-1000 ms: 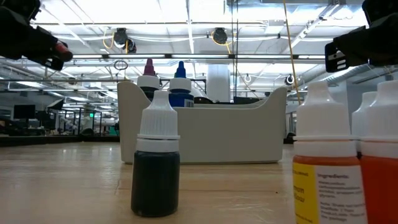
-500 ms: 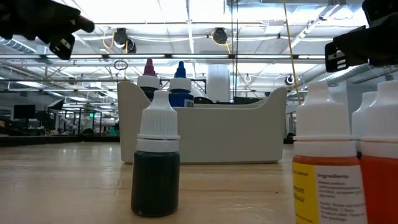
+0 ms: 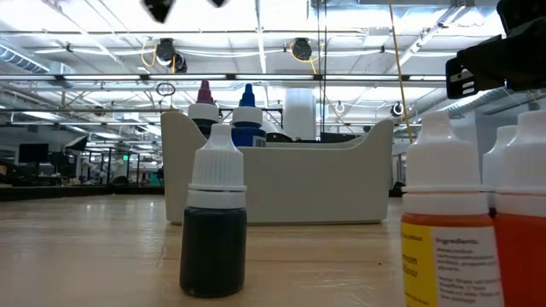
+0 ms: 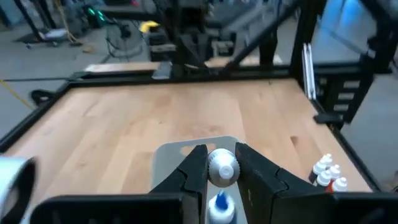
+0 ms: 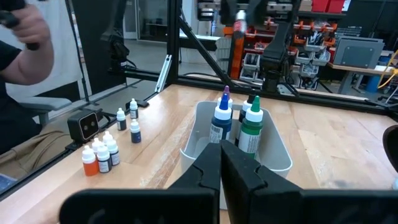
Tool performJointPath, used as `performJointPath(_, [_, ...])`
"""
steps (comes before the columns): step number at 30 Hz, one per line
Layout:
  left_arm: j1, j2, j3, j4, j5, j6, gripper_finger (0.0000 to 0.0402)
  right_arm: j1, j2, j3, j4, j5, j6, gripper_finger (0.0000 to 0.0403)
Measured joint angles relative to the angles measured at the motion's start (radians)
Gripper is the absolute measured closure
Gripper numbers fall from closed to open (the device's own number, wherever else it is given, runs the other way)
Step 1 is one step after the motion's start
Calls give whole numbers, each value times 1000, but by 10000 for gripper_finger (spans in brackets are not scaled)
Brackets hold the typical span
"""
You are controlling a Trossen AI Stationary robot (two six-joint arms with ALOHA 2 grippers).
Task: Pick & Place food coloring
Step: Put the small red food coloring into the gray bin
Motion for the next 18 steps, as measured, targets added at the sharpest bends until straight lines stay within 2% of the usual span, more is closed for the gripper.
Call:
performJointPath(4, [55, 189, 185, -87, 69, 2, 334, 0, 0, 0, 0, 0, 0, 403])
performJointPath(11, [158, 465, 401, -177, 247, -6, 334, 0, 0, 0, -9, -3, 0, 403])
performJointPath(18, [213, 657, 579, -347, 293, -37, 334, 0, 0, 0, -13, -3, 0, 403])
